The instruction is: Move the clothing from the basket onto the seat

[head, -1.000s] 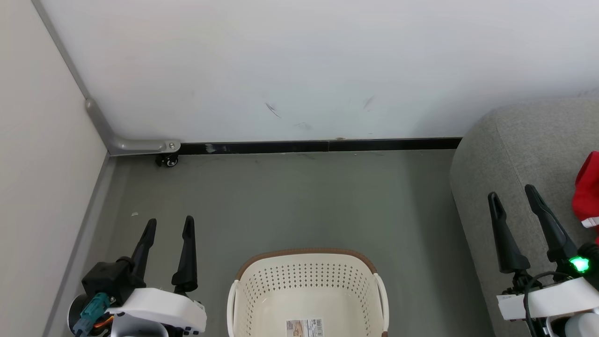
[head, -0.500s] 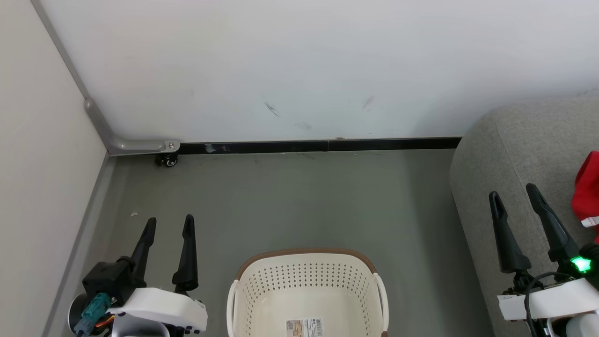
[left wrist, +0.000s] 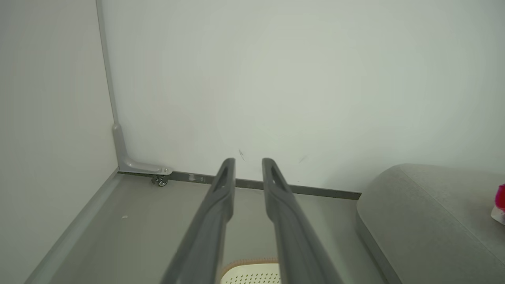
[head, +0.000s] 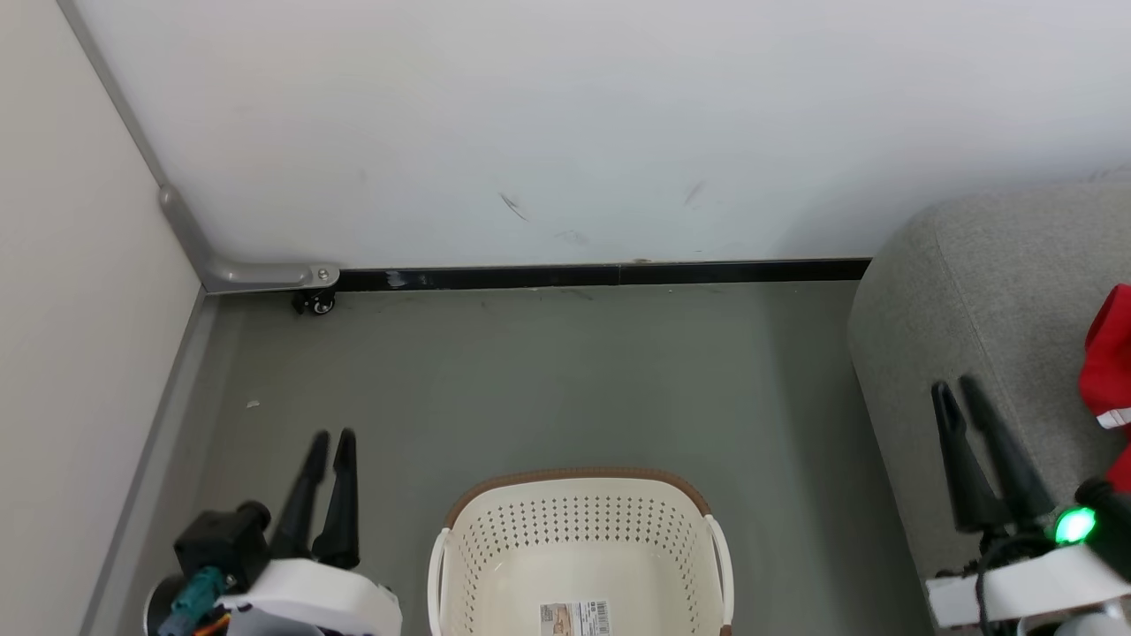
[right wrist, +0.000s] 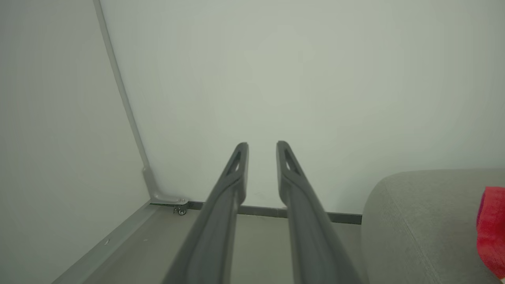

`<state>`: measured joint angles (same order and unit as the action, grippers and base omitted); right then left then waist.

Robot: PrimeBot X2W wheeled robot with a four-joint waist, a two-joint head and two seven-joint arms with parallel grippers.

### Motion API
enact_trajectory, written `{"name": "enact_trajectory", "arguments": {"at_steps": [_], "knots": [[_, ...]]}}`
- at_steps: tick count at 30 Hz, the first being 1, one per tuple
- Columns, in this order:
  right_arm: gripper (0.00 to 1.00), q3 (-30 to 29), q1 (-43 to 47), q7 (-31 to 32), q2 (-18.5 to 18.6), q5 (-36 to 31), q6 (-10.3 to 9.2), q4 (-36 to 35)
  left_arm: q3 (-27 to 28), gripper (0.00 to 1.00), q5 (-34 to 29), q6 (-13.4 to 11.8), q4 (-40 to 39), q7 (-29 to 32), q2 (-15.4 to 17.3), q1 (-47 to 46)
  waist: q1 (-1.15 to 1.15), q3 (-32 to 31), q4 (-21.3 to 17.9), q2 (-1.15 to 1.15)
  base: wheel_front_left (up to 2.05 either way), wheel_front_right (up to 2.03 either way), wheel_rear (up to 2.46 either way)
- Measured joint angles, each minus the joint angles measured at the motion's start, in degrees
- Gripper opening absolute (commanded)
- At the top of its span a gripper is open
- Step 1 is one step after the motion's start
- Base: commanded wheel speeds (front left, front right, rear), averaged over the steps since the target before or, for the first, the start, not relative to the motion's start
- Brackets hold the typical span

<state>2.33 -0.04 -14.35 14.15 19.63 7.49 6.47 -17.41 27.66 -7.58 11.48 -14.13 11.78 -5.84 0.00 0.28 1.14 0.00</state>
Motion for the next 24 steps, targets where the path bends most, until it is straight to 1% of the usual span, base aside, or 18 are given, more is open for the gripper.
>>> {"name": "enact_trajectory", "arguments": {"at_steps": [4, 8, 10, 20, 24], "knots": [[0.0, 0.79, 2.19, 0.16, -1.71, 0.02, 0.0, 2.55, -0.68, 0.0, 0.04, 0.0, 2.53, 0.03, -1.12, 1.88, 0.0, 0.0, 0.0, 0.0, 0.0, 0.0, 0.0], [0.0, 0.93, 2.67, 0.18, -2.16, 1.52, 0.0, 2.81, -0.32, 0.0, 1.37, 0.11, 2.81, 0.47, -1.4, 2.36, 0.0, 0.01, 0.0, 0.0, 0.0, 0.0, 0.0], [0.0, 0.92, 2.67, 0.25, -2.31, 2.55, 0.0, 2.77, 0.04, 0.0, 2.86, 0.57, 2.81, 0.88, -1.45, 2.36, 0.0, 0.02, -0.01, 0.0, 0.0, 0.0, 0.0], [0.0, 0.27, 2.64, 1.96, -3.22, 11.52, 0.0, 2.79, 2.18, 0.0, 10.18, 1.9, 2.77, 2.72, -2.33, 2.36, 0.01, -0.03, -0.16, 0.0, 0.0, 0.0, 0.0], [0.0, -0.15, 2.61, 2.82, -3.58, 14.27, 0.0, 2.85, 3.1, 0.0, 12.41, 2.63, 2.75, 3.61, -2.82, 2.36, 0.07, -0.08, -0.22, 0.0, 0.0, 0.0, 0.0]]}}
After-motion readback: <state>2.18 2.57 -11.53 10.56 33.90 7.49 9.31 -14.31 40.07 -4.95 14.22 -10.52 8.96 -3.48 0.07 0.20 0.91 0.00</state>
